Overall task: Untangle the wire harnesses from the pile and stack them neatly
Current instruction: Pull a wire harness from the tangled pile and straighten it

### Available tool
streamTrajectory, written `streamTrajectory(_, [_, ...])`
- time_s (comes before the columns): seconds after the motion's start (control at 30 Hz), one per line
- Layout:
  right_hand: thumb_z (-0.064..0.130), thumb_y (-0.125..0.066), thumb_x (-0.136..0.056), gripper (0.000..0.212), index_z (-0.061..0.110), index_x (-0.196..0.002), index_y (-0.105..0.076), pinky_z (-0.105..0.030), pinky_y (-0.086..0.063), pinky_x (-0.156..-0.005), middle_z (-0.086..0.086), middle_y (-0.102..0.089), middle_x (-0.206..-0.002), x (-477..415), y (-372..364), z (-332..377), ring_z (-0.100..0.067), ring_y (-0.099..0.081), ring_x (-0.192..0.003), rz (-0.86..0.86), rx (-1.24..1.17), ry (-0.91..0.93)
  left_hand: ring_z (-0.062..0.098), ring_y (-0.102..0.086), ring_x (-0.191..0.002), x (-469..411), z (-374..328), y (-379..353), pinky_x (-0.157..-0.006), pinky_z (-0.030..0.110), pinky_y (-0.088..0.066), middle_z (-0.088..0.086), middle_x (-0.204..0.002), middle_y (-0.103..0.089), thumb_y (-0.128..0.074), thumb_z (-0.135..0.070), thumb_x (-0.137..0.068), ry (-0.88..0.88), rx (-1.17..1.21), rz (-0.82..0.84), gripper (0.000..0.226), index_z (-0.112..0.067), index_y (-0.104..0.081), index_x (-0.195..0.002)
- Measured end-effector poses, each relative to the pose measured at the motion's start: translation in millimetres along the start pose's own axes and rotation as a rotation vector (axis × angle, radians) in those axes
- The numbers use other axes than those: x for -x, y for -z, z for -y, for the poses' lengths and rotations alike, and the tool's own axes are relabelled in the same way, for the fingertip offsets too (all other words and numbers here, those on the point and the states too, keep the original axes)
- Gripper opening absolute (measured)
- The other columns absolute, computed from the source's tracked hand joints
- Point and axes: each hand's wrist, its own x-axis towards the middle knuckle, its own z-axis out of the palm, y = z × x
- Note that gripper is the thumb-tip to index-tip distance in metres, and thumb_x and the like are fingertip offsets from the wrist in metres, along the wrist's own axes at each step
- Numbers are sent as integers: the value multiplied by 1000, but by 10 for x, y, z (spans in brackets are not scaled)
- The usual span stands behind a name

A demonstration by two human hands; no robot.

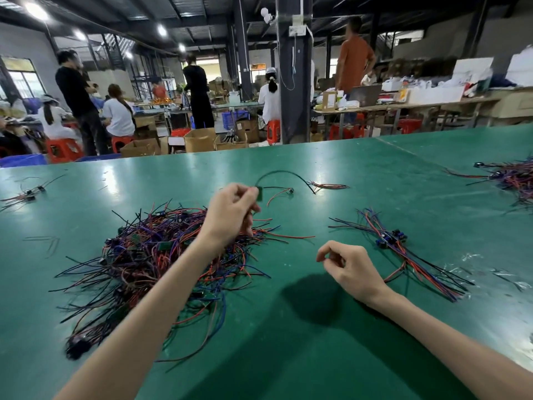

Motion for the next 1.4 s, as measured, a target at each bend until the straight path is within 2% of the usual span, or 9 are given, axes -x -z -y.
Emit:
streamTrajectory(0.2, [14, -58, -92, 12, 14, -93, -70, -20, -37, -47, 1, -63, -64, 0, 12, 150, -9, -48, -52, 154, -451, -260, 10, -56, -49, 465, 385, -598, -40, 29, -51, 6, -70, -67, -60, -13, -92, 45, -58, 117, 9, -8, -59, -85])
streamTrajectory(0.37, [4, -61, -87, 13, 11, -96, -68, -18, -44, -51, -5, -67, -81, 45, -16, 193, -8, -53, -54, 170, -652, -341, 15, -64, -60, 685, 414, -758, -54, 35, -58, 7, -73, -70, -66, -17, -88, -5, -77, 162, 7, -12, -67, -82])
streamTrajectory(0.53, [-3, -58, -85, 15, 7, -91, -68, -21, -42, -48, -7, -64, -79, 29, -6, 216, -12, -51, -53, 157, -831, -419, 26, -68, -68, 694, 361, -735, -63, 38, -60, 16, -86, -69, -40, -11, -100, 277, 364, 258, 27, 0, -64, -93])
streamTrajectory(0.63, [-10, -55, -83, 18, 4, -83, -67, -22, -44, -47, -7, -60, -70, 18, 27, 197, -12, -51, -50, 139, -919, -395, 31, -69, -69, 681, 335, -723, -67, 40, -60, 22, -86, -67, -50, 4, -90, 441, 610, 309, 10, 4, -58, -95])
streamTrajectory(0.83, [-6, -68, -64, 16, 2, -77, -66, -24, -52, -56, -11, -64, -68, 60, 3, 193, -18, -60, -56, 213, -947, -319, 27, -69, -64, 732, 352, -757, -64, 39, -60, 18, -78, -67, -62, 6, -74, 454, 726, 335, 28, 3, -51, -99])
streamTrajectory(1.0, [0, -69, -65, 20, 0, -83, -61, -23, -50, -57, -9, -64, -69, 67, -18, 194, -17, -59, -56, 188, -971, -314, 26, -67, -56, 738, 368, -787, -64, 39, -60, 16, -82, -57, -68, 4, -69, 360, 695, 232, 33, 0, -52, -97])
streamTrajectory(1.2, [16, -62, -77, 16, 1, -80, -60, -26, -52, -56, -7, -61, -68, 56, 2, 217, -14, -55, -56, 210, -1114, -422, 31, -66, -68, 753, 413, -808, -75, 45, -57, 3, -76, -61, -65, 13, -75, 301, 565, 200, 27, -4, -56, -94])
streamTrajectory(1.3, [20, -63, -76, 20, 0, -80, -63, -27, -51, -62, -10, -65, -73, 41, 14, 206, -16, -58, -61, 187, -1051, -491, 23, -68, -61, 761, 425, -795, -65, 32, -57, -8, -66, -63, -65, 14, -77, 284, 482, 224, 29, -7, -56, -95])
streamTrajectory(1.4, [18, -63, -76, 22, -1, -86, -67, -23, -51, -62, -10, -65, -75, 46, 5, 208, -14, -56, -64, 176, -983, -520, 21, -65, -57, 771, 430, -793, -58, 28, -56, -3, -71, -61, -68, 14, -75, 253, 379, 210, 33, -9, -56, -96])
